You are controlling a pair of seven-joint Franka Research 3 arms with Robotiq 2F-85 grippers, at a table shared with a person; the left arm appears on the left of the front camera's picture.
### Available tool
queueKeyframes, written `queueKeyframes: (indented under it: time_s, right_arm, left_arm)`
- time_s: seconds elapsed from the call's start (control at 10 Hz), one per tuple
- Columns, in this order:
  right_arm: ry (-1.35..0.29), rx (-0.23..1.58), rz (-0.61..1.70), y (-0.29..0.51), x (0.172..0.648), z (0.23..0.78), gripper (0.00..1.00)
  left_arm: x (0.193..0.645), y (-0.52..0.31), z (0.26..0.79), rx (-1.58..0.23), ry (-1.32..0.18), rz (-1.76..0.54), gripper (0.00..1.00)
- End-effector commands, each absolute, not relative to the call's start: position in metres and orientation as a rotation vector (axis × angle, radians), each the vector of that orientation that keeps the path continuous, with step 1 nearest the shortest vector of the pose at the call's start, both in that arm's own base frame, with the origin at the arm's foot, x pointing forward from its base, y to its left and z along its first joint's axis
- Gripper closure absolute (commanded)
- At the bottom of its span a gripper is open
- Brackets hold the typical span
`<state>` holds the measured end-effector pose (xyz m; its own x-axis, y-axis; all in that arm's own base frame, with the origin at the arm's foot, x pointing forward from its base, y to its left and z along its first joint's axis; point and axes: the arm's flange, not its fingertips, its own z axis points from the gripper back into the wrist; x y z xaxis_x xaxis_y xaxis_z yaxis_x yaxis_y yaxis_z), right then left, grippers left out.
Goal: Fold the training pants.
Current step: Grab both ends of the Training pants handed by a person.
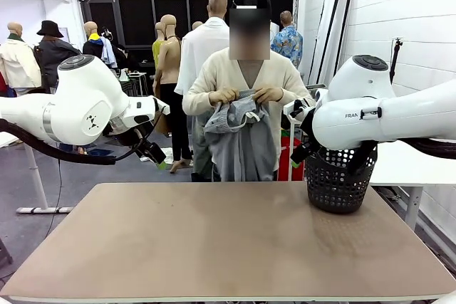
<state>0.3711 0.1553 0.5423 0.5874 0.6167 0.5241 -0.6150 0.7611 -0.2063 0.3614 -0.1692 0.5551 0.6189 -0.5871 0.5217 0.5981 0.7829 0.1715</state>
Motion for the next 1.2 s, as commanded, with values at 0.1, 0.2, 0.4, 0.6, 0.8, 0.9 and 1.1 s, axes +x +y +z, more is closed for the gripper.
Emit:
queueKeyframes:
  time_s: [0.1, 0.2, 0.4, 0.6, 0.8, 0.9, 1.1]
  right_arm:
    - [-0.612, -0.003, 0.717, 0.1551, 0.3712, 0.5422, 0.00]
    - [-0.612, -0.003, 0.717, 0.1551, 0.3712, 0.5422, 0.00]
    - [-0.612, -0.003, 0.717, 0.1551, 0.3712, 0.5422, 0.00]
    - [-0.612, -0.003, 0.717, 0.1551, 0.3712, 0.5422, 0.00]
    - [-0.612, -0.003, 0.717, 0.1551, 0.3712, 0.5422, 0.00]
    - [-0.612, -0.003, 0.717, 0.1551, 0.3712, 0.5422, 0.00]
    - [-0.612, -0.003, 0.717, 0.1551, 0.3712, 0.5422, 0.00]
  left_arm:
    - [0.3617, -0.1694, 0.5547, -0.023, -0.592, -0.682, 0.00]
    - [0.3617, -0.1694, 0.5547, -0.023, -0.592, -0.682, 0.00]
    - [0.3617, -0.1694, 0.5547, -0.023, -0.592, -0.682, 0.00]
    - [0.3617, -0.1694, 0.5547, -0.023, -0.592, -0.682, 0.00]
    - [0.3617, -0.1694, 0.5547, -0.023, -0.592, -0.682, 0.00]
    - [0.3617, -0.1694, 0.5547, -0.023, -0.592, -0.682, 0.00]
    - [0.3617, -0.1694, 0.5547, -0.023, -0.592, -0.682, 0.00]
